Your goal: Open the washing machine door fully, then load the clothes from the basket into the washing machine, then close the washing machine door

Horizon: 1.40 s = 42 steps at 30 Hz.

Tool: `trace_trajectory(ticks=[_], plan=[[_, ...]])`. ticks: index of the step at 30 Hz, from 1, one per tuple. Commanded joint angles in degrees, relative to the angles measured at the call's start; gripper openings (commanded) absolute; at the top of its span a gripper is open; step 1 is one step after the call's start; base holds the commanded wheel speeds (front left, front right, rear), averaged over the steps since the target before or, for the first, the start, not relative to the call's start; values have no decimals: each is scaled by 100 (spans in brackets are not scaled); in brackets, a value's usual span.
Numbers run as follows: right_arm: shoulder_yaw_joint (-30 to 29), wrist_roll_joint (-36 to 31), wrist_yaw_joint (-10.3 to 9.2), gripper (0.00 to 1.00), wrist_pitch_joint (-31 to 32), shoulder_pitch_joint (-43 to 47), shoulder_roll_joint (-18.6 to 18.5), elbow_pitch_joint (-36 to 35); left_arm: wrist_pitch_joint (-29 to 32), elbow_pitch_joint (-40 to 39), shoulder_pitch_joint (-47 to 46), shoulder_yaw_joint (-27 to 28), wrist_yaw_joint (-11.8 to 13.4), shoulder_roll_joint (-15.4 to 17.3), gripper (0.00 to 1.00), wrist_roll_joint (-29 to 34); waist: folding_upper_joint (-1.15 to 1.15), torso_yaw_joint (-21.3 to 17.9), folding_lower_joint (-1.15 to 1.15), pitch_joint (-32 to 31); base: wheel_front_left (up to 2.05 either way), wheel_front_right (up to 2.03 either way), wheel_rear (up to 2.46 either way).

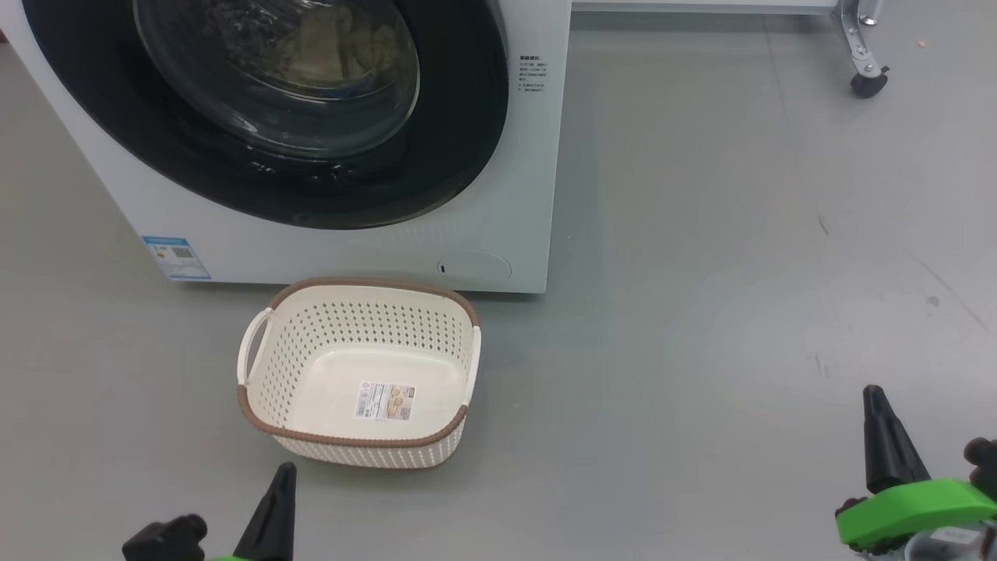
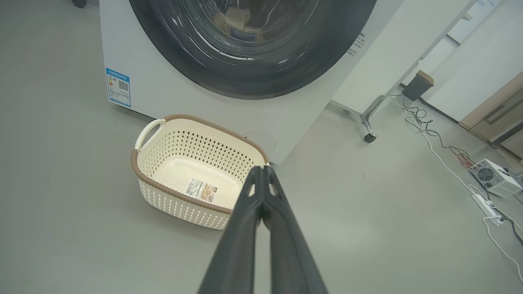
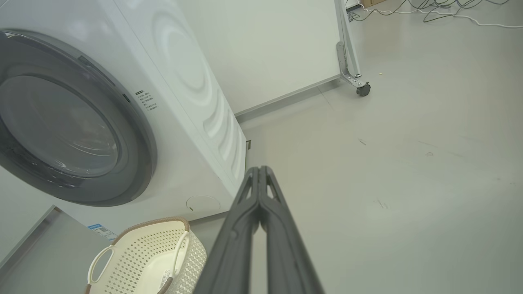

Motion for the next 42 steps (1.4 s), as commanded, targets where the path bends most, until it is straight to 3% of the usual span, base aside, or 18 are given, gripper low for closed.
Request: trace_trajectory(ticks=[1, 42], plan=[[12, 180, -3, 0, 38, -251, -64, -206, 24, -190, -257, 159, 1, 37, 0, -148, 0, -4, 0, -2, 0, 0, 0], [198, 2886, -10, 0, 740, -476, -118, -230, 662, -278, -421, 762, 1, -119, 0, -2457, 0, -121, 0, -63, 0, 0, 0]])
